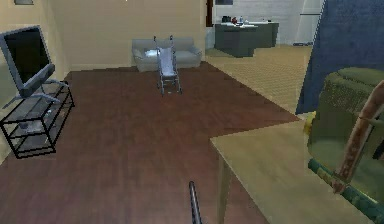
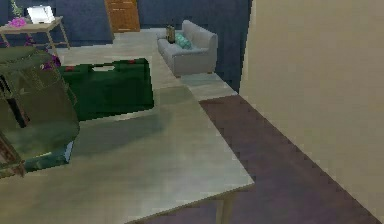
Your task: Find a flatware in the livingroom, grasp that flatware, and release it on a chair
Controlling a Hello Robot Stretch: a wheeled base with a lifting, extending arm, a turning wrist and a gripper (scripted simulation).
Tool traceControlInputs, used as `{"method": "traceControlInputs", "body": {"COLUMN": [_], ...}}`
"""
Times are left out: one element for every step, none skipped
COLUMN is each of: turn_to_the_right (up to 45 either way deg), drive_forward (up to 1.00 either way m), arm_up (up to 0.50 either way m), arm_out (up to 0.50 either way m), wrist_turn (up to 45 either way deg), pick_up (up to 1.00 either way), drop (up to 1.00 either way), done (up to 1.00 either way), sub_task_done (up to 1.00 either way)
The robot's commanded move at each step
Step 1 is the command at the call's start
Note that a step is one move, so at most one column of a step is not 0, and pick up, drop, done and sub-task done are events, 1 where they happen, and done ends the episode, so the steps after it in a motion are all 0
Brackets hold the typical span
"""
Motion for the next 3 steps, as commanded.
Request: {"method": "traceControlInputs", "body": {"turn_to_the_right": [0.0,0.0,0.0], "drive_forward": [0.0,0.0,0.0], "arm_up": [0.1,0.0,0.0], "arm_out": [0.0,-0.06,0.0], "wrist_turn": [0.0,0.0,0.0], "pick_up": [0.0,0.0,0.0], "drop": [0.0,0.0,0.0], "done": [0.0,0.0,1.0], "sub_task_done": [0.0,0.0,0.0]}}
